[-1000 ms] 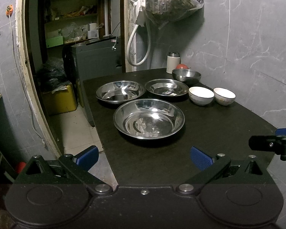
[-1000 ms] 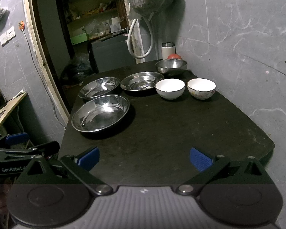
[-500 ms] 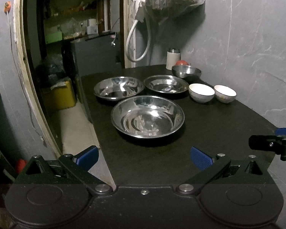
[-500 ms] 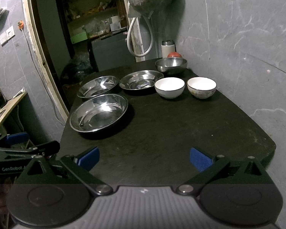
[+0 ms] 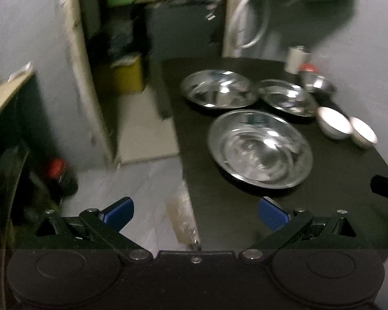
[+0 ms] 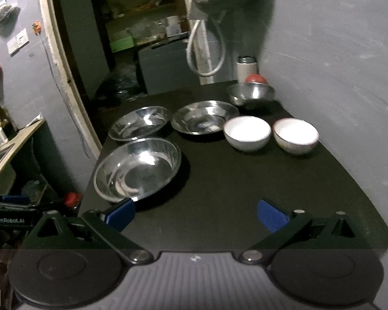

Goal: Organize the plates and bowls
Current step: 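Grasp the large steel plate rim with the left gripper while the right gripper grasps it too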

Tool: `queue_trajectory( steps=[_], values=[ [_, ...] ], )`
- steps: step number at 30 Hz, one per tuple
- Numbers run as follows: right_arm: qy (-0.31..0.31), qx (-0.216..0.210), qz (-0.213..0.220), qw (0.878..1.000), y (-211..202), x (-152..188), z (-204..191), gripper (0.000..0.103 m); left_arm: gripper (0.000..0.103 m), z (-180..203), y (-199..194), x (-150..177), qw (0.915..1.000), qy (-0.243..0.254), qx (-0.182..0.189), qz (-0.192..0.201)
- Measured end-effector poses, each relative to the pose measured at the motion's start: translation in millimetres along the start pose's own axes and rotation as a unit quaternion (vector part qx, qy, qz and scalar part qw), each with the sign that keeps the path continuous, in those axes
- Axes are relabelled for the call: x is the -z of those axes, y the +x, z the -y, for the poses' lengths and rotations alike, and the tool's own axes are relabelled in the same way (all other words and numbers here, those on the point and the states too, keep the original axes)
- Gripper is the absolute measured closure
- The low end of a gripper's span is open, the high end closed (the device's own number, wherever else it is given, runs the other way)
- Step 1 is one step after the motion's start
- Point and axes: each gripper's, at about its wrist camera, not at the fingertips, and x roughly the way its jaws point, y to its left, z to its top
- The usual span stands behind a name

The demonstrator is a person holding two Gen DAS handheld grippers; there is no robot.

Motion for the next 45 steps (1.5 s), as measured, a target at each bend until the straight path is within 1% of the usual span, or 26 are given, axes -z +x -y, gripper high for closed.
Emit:
queue_trajectory(
  steps=[2,3,5,8,10,12,16,19,23,25,27,30,35,37,39,42,44,45],
  values=[
    [-0.007,-0.007,-0.005,1.000,11.6,-12.1,-0.7,0.000,0.001,-11.4,5.7,-12.3,0.9986,-0.041,0.003,-0.032],
    [-0.006,-0.011,-0.008,1.000,18.1,-17.6,-1.1,0.000,0.001,-17.4,7.0,-17.9,0.9975,-0.060,0.003,-0.037],
    [-0.003,-0.033,-0.006,0.999,30.2,-28.2,-2.8,0.000,0.001,-27.6,8.3,-30.3,0.9953,-0.089,-0.005,-0.038],
    [-0.009,-0.049,-0.011,0.999,49.7,-41.4,-10.5,0.000,0.001,-40.1,12.7,-51.1,0.9928,-0.113,-0.012,-0.039],
    [-0.010,-0.055,-0.016,0.998,61.3,-50.4,-17.0,0.000,0.002,-47.6,21.1,-68.9,0.9919,-0.120,-0.004,-0.041],
    [-0.007,-0.063,-0.020,0.998,72.7,-58.7,-23.3,0.000,0.003,-56.6,34.1,-89.7,0.9917,-0.119,0.011,-0.048],
    [0.005,-0.060,-0.018,0.998,95.5,-71.6,-34.0,0.000,0.005,-71.8,69.2,-130.6,0.9919,-0.103,0.051,-0.054],
    [0.018,-0.049,-0.022,0.998,114.9,-81.5,-43.4,0.000,0.005,-80.1,95.5,-161.3,0.9923,-0.089,0.074,-0.044],
    [0.035,-0.029,-0.023,0.999,139.4,-90.7,-51.9,0.000,0.001,-74.7,135.7,-199.4,0.9956,-0.024,0.084,-0.033],
    [0.041,-0.024,-0.021,0.999,150.7,-94.9,-56.6,0.000,0.001,-68.9,152.8,-212.6,0.9957,0.013,0.088,-0.026],
    [0.050,-0.018,-0.025,0.998,162.8,-100.1,-60.6,0.000,0.001,-63.3,168.4,-224.4,0.9951,0.037,0.090,-0.019],
    [0.058,-0.015,-0.028,0.998,178.7,-105.9,-67.5,0.000,0.001,-57.3,191.1,-238.8,0.9927,0.059,0.103,-0.022],
    [0.075,-0.013,-0.038,0.996,204.9,-113.8,-75.5,0.002,0.001,-49.4,222.4,-250.4,0.9868,0.099,0.124,-0.036],
    [0.079,-0.008,-0.042,0.996,213.9,-115.9,-78.2,0.004,0.001,-46.8,233.0,-251.6,0.9848,0.114,0.122,-0.045],
    [0.083,0.002,-0.046,0.995,222.9,-117.3,-80.4,0.009,0.002,-43.5,240.9,-253.8,0.9828,0.120,0.130,-0.052],
    [0.092,0.005,-0.051,0.994,230.3,-119.3,-81.8,0.013,0.005,-41.4,248.3,-255.7,0.9796,0.126,0.145,-0.058],
    [0.093,0.009,-0.054,0.994,233.9,-120.2,-82.6,0.016,0.010,-40.7,251.5,-255.9,0.9774,0.125,0.158,-0.063],
    [0.094,0.011,-0.056,0.994,236.4,-120.7,-82.3,0.019,0.014,-38.7,253.2,-256.1,0.9764,0.127,0.162,-0.066]
  ],
)
